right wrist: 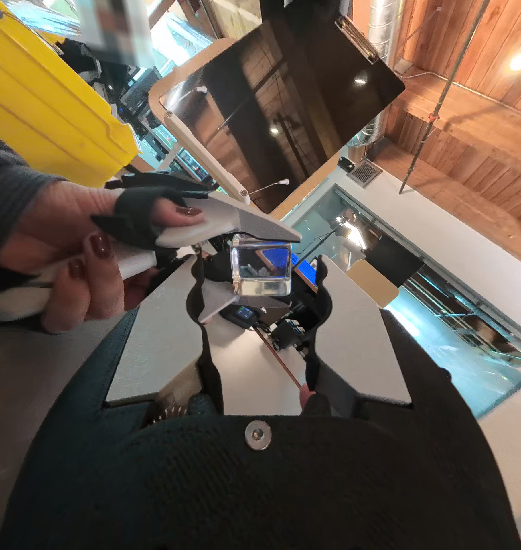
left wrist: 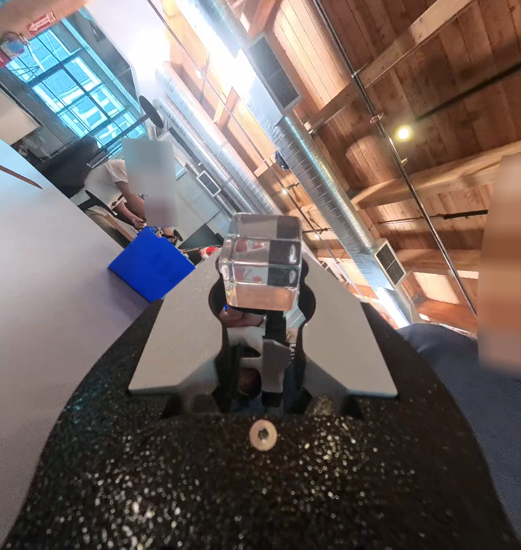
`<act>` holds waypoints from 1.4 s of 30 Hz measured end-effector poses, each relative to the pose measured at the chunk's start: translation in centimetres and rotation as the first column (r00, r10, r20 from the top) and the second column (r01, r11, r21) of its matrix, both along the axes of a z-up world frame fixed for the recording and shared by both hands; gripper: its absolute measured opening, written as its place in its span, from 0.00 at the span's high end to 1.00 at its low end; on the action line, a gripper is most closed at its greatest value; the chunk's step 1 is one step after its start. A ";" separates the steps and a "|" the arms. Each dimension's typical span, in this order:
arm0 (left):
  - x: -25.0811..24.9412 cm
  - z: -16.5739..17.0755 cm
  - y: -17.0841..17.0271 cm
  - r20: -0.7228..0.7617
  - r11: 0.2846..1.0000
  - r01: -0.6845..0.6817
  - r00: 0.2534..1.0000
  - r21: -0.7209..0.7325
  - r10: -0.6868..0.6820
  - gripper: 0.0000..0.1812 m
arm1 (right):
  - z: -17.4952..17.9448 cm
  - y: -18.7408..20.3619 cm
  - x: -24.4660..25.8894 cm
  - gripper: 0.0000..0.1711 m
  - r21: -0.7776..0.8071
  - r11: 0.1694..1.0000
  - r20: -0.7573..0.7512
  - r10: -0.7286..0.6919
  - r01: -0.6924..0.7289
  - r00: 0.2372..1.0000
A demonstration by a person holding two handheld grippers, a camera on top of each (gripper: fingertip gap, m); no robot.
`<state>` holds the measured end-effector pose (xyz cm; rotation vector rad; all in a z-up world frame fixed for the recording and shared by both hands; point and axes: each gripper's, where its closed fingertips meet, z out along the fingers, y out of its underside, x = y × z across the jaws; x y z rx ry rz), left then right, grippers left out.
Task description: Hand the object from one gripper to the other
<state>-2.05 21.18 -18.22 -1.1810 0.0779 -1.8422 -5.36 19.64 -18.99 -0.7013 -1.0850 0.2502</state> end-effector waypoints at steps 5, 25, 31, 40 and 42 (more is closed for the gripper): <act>1.1 -0.2 -0.4 -0.011 1.000 0.021 1.000 -0.004 -0.021 0.76 | -0.3 0.6 0.1 0.63 0.027 0.998 0.028 -0.056 0.055 0.998; -4.9 -0.5 2.5 -0.430 0.731 -0.518 0.592 0.444 0.681 0.65 | 0.0 4.6 3.5 0.75 -0.204 0.966 -0.096 -0.180 0.158 0.979; -5.0 -1.2 2.9 -0.486 0.652 -0.493 0.435 0.576 0.758 0.66 | 4.0 5.1 7.3 0.75 -0.207 0.947 -0.174 -0.284 0.247 0.943; -3.7 -2.2 3.2 -0.535 0.665 -0.436 0.395 0.606 0.747 0.70 | 8.9 4.5 28.1 0.75 -0.332 0.772 0.125 -0.533 0.541 0.837; -3.9 -2.2 3.2 -0.532 0.665 -0.443 0.398 0.601 0.747 0.70 | 5.2 4.9 33.6 0.75 -0.487 0.633 0.340 -0.497 0.602 0.798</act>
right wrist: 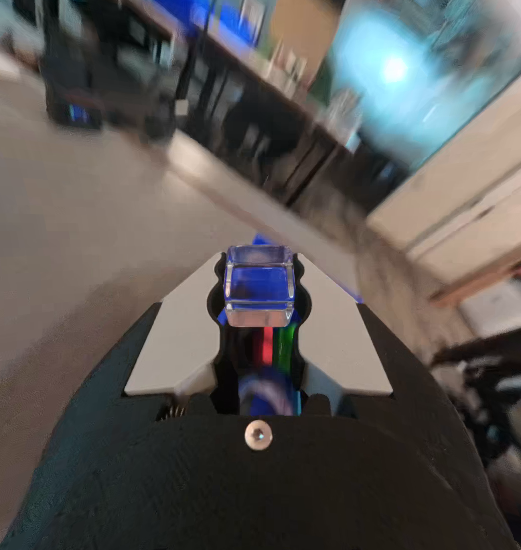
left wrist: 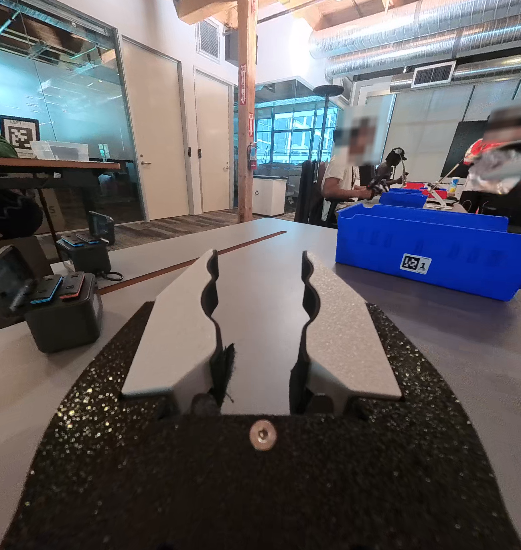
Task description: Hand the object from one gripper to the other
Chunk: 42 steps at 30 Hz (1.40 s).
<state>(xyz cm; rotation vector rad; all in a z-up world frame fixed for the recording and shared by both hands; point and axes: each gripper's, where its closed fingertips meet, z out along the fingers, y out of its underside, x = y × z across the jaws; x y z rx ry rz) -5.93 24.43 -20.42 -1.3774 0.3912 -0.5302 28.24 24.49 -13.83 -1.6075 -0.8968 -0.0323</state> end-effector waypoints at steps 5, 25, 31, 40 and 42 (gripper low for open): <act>-0.2 0.0 0.1 0.011 1.000 -0.002 1.000 -0.009 0.002 0.71 | -8.9 -0.4 8.6 0.75 -0.489 0.865 0.155 -0.045 0.117 0.987; -0.4 -0.1 0.6 -0.016 0.999 -0.050 0.999 0.002 0.050 0.64 | -1.8 4.4 7.3 0.31 -0.174 0.942 0.050 -0.282 0.286 0.958; 2.1 -0.7 0.3 -0.241 0.991 -0.052 0.967 0.126 0.081 0.36 | 4.2 3.0 -14.9 0.30 0.368 0.908 -0.278 0.316 -0.203 0.907; -1.6 2.0 -1.2 -0.280 0.913 -0.258 0.894 0.315 0.350 0.30 | -1.7 7.8 -26.7 0.31 0.442 0.894 -0.572 0.346 -0.076 0.744; -3.1 3.2 -1.7 -0.296 0.902 -0.308 0.869 0.303 0.397 0.33 | -2.4 7.3 -28.3 0.31 0.469 0.876 -0.499 0.368 -0.113 0.785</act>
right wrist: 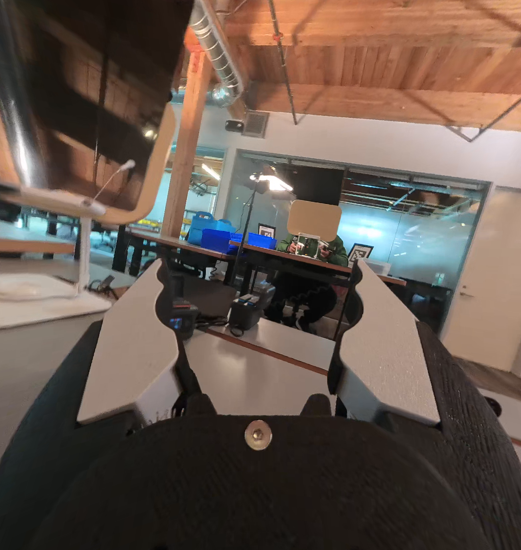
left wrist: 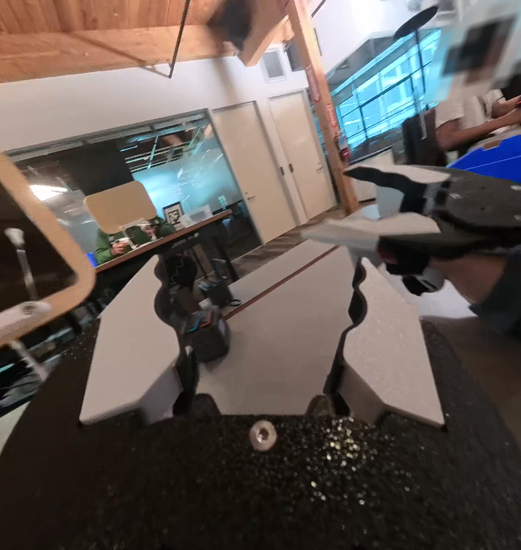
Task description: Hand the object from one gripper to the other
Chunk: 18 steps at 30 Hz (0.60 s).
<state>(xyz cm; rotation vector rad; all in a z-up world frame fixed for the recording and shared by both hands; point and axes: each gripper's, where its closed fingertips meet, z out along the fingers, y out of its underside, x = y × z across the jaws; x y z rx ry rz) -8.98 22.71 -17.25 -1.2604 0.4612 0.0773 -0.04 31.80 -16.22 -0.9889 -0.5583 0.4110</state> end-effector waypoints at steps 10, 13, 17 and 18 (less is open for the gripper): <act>-12.9 7.8 -8.1 0.163 0.912 -0.249 0.935 -0.327 0.314 0.66 | -0.9 -2.5 -0.5 0.34 0.045 0.998 0.105 0.030 -0.035 0.994; -20.3 5.3 -11.1 -0.155 0.739 -0.409 0.908 -0.535 0.390 0.73 | -1.0 -2.5 -0.8 0.35 0.041 0.998 0.114 0.041 -0.046 0.993; -27.6 0.5 -11.7 -0.663 0.643 -0.558 0.742 -0.525 0.103 0.70 | -1.1 -2.5 -0.8 0.36 0.029 0.998 0.105 0.050 -0.054 0.993; -29.1 -1.6 -12.0 -0.735 0.605 -0.587 0.678 -0.538 0.004 0.70 | -1.1 -2.4 -0.8 0.36 0.024 0.998 0.102 0.052 -0.055 0.993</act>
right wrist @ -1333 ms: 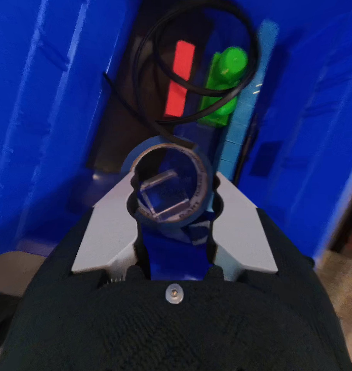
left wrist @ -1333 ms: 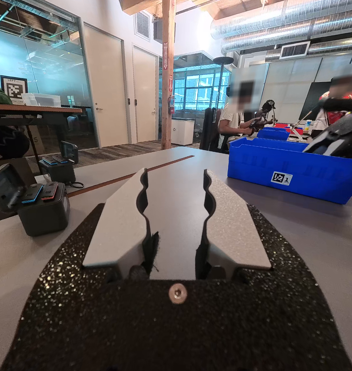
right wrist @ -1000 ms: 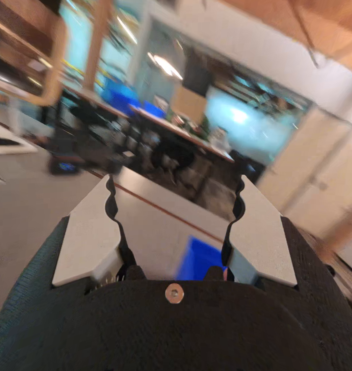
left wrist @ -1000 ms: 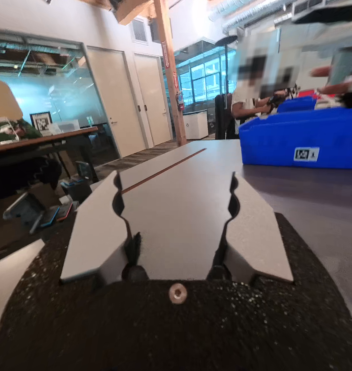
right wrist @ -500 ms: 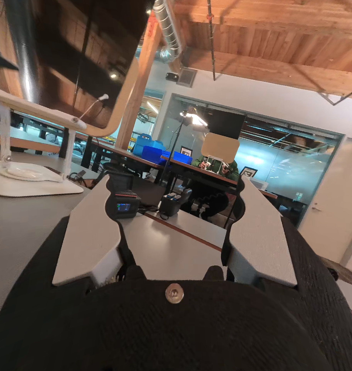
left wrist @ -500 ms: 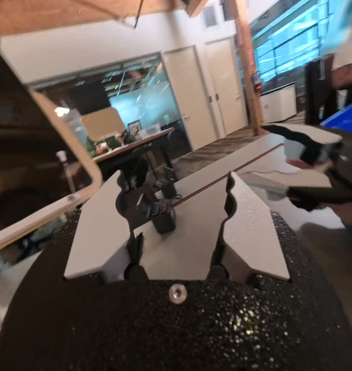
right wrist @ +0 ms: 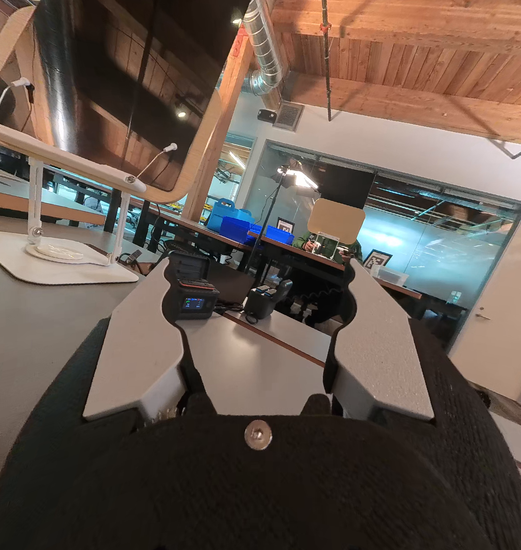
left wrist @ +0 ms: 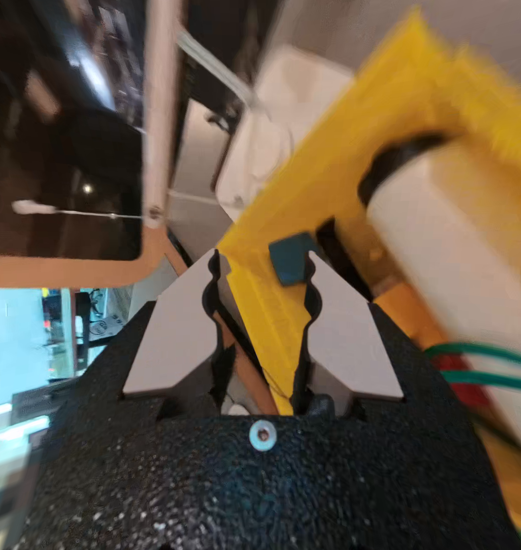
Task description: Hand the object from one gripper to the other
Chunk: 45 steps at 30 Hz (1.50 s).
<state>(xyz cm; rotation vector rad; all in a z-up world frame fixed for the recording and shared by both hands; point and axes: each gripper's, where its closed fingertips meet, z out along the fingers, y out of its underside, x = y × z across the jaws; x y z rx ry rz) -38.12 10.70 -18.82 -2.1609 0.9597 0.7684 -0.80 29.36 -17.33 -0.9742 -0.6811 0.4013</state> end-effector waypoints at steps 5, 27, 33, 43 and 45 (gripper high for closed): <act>-3.0 -6.3 -0.3 -0.037 0.970 0.027 0.999 -0.242 -0.037 0.66 | -0.3 0.1 -0.2 0.36 -0.008 1.000 0.015 -0.001 0.001 1.000; -4.3 -7.9 3.7 -0.635 0.890 0.328 0.624 -0.315 -0.455 0.58 | -1.1 0.7 -0.6 0.38 -0.062 0.998 0.012 0.015 -0.015 1.000; -4.2 -7.3 4.2 -0.645 0.912 0.363 0.655 -0.189 -0.395 0.60 | -1.2 0.8 -0.7 0.39 -0.074 0.997 0.009 0.019 -0.018 1.000; -3.0 -6.1 5.7 -0.698 0.881 0.442 0.578 -0.167 -0.423 0.71 | -1.1 0.9 -0.6 0.40 -0.087 0.996 -0.007 0.024 -0.024 1.000; -2.7 -5.9 5.8 -0.710 0.876 0.451 0.559 -0.172 -0.427 0.71 | -1.1 1.0 -0.6 0.40 -0.091 0.995 -0.012 0.026 -0.027 1.000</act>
